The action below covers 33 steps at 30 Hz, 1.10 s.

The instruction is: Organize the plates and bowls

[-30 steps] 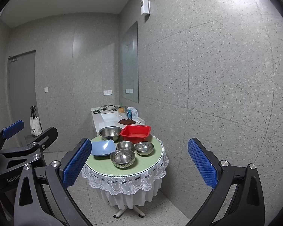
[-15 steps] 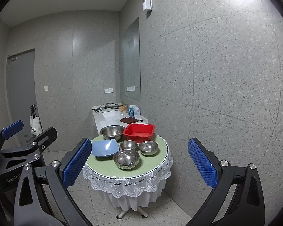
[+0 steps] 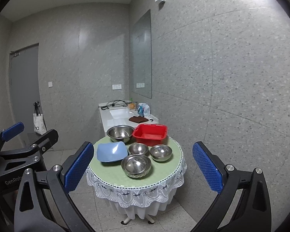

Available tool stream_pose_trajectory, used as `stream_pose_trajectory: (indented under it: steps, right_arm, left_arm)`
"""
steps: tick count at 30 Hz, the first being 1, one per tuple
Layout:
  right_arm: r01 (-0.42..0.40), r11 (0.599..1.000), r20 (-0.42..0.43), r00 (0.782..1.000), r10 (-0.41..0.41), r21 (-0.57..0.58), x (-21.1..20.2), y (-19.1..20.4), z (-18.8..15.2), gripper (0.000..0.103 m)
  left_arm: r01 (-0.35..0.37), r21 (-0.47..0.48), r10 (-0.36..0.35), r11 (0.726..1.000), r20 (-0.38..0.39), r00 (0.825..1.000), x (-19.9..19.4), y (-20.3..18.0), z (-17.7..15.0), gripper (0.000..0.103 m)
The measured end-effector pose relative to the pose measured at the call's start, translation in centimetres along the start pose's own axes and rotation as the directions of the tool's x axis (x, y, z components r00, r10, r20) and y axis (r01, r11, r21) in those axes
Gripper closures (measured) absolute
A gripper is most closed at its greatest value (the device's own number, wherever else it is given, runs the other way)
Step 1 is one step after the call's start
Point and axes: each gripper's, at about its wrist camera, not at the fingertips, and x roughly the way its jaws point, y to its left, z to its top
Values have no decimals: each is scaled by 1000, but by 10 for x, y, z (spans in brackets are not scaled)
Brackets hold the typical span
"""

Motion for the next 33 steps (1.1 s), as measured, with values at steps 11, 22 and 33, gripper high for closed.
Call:
stream_pose_trajectory:
  steps: [11, 22, 33]
  right_arm:
    - [-75, 997, 15, 997, 75, -6, 123, 12, 25, 0]
    - [-40, 999, -57, 997, 41, 29, 238, 18, 31, 0]
    - [209, 963, -200, 964, -175, 168, 342, 15, 11, 0]
  left_arm:
    - [-41, 28, 41, 999, 4, 999, 143, 21, 39, 1]
    - [-21, 15, 22, 1000, -105, 994, 316, 59, 59, 1]
    - [228, 73, -206, 971, -237, 950, 539, 120, 89, 1]
